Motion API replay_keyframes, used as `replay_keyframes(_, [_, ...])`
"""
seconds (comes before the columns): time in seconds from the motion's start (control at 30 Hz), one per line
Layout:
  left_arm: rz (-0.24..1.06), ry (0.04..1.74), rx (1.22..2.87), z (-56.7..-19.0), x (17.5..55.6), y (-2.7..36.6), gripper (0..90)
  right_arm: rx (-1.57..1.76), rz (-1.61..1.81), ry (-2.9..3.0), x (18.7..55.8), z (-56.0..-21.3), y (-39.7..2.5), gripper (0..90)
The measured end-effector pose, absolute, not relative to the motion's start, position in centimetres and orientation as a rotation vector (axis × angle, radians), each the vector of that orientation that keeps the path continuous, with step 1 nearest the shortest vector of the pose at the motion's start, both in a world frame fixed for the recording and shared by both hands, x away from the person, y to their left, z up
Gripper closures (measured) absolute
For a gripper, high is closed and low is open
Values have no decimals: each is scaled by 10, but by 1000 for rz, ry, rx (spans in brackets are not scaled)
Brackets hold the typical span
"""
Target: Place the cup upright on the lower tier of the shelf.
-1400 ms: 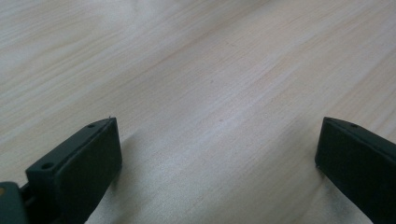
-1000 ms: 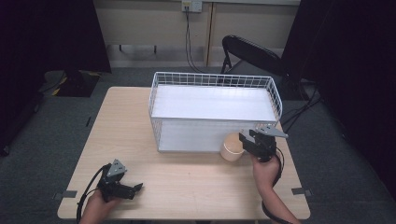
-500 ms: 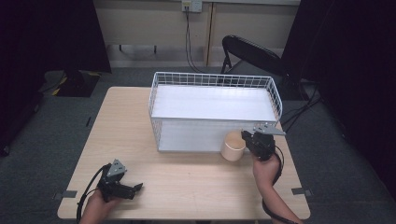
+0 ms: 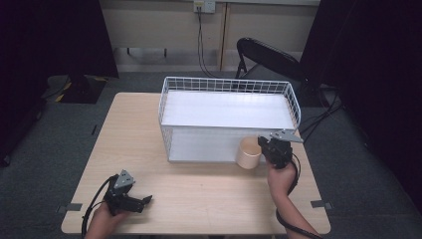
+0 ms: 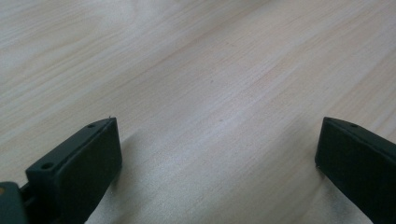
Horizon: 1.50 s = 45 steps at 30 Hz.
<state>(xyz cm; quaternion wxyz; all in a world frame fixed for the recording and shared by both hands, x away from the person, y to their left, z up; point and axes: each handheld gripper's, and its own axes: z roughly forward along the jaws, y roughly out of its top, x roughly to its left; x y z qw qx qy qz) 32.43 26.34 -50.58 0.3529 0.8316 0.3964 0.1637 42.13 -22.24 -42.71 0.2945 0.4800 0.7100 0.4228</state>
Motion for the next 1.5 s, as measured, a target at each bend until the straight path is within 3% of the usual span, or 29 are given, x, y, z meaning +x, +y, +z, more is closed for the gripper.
replay_keyframes(0.07, [424,1025,2151,-506,324,263,0,1287,1141,1879,420,-426,-223,677])
replay_keyframes(0.17, [424,1025,2151,-506,324,263,0,1278,1138,1902,419,-425,-223,632])
replay_keyframes(0.33, [423,1026,2151,-506,324,263,0,1288,1179,1937,415,-420,-227,429])
replay_keyframes(0.6, [423,1026,2151,-506,324,263,0,1307,1253,2007,406,-412,-233,241])
replay_keyframes(0.97, [424,1025,2151,-506,324,263,0,1268,1274,2043,388,-416,-232,178])
replay_keyframes(1.5, [424,1025,2151,-506,324,263,0,1241,1194,2051,388,-444,-217,175])
